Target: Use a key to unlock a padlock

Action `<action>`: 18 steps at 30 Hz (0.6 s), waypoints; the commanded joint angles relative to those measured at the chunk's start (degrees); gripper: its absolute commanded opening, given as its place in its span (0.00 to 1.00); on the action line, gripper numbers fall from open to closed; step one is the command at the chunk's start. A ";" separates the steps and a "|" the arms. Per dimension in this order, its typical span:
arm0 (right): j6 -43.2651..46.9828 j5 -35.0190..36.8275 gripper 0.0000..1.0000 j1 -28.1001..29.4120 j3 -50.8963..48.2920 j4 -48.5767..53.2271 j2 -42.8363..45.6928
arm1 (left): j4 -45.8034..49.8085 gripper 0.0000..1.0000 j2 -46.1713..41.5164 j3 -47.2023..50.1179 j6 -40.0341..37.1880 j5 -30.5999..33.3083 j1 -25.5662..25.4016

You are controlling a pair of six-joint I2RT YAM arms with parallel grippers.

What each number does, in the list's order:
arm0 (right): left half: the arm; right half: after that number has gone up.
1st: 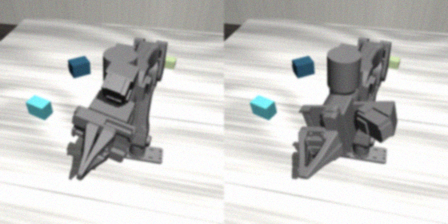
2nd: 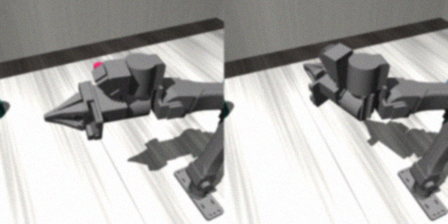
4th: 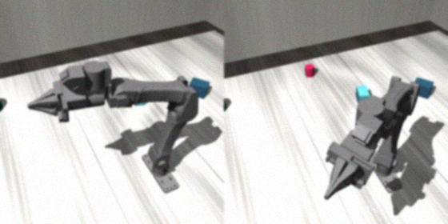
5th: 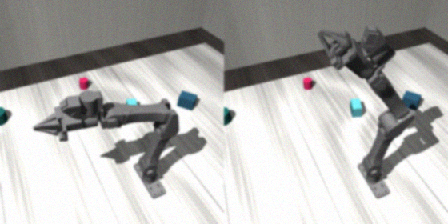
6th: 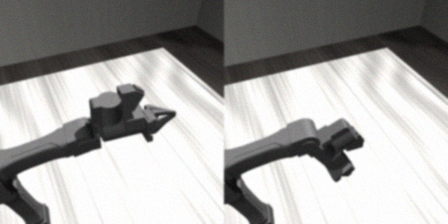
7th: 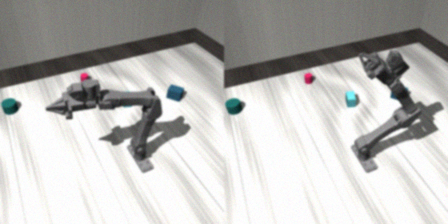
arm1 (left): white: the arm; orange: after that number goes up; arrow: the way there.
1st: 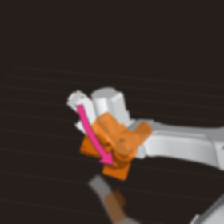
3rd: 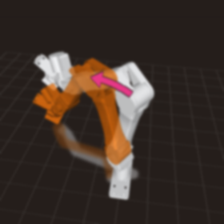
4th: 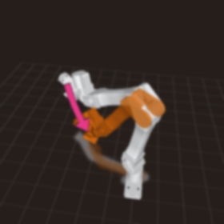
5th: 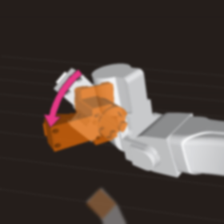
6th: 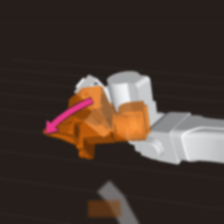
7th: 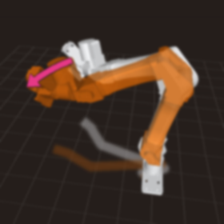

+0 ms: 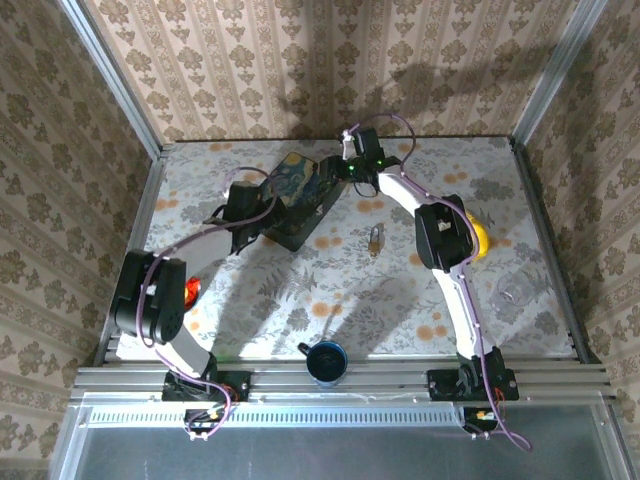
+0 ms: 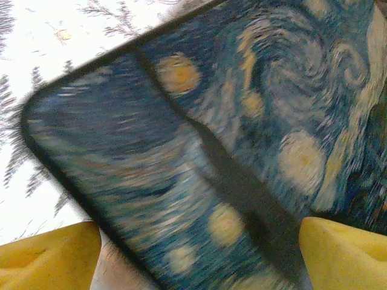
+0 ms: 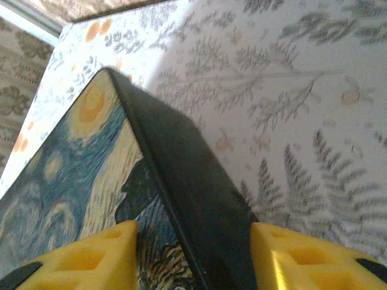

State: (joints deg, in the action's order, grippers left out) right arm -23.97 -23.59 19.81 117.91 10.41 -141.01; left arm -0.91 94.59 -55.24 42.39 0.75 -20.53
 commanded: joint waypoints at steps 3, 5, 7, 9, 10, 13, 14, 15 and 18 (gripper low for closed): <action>-2.08 1.56 0.38 2.24 -16.08 -1.48 11.09 | -6.62 0.80 4.50 -4.58 -3.19 -8.96 0.04; -4.60 2.66 0.36 2.65 -23.24 -4.19 15.28 | -6.73 0.79 5.96 -6.22 -4.44 -10.55 -0.20; -6.71 4.07 0.35 3.11 -29.34 -6.31 19.05 | -6.30 0.79 7.05 -7.71 -5.73 -11.71 -0.47; -8.11 5.68 0.34 3.68 -34.56 -7.65 22.45 | -5.88 0.79 7.94 -9.00 -6.63 -12.64 -0.96; -8.76 6.76 0.34 4.04 -36.78 -8.06 24.04 | -5.53 0.79 8.36 -9.53 -6.99 -12.96 -1.24; -10.19 9.38 0.34 5.33 -41.33 -7.84 27.53 | -4.99 0.80 9.08 -10.30 -7.56 -13.23 -1.95; -10.56 10.24 0.34 5.69 -42.32 -7.55 28.37 | -4.94 0.80 9.18 -10.31 -7.59 -13.23 -2.05; -10.79 11.18 0.33 6.13 -43.34 -7.24 29.26 | -5.08 0.80 9.28 -10.28 -7.67 -13.23 -2.14; -11.89 14.08 0.33 7.36 -46.11 -6.48 31.91 | -5.33 0.80 9.52 -10.54 -8.01 -13.58 -2.23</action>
State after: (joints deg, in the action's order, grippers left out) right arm -34.44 -9.02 23.40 74.30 1.43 -110.76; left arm -3.40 103.24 -63.44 35.53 -4.82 -20.18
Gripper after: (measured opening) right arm 0.334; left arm 0.803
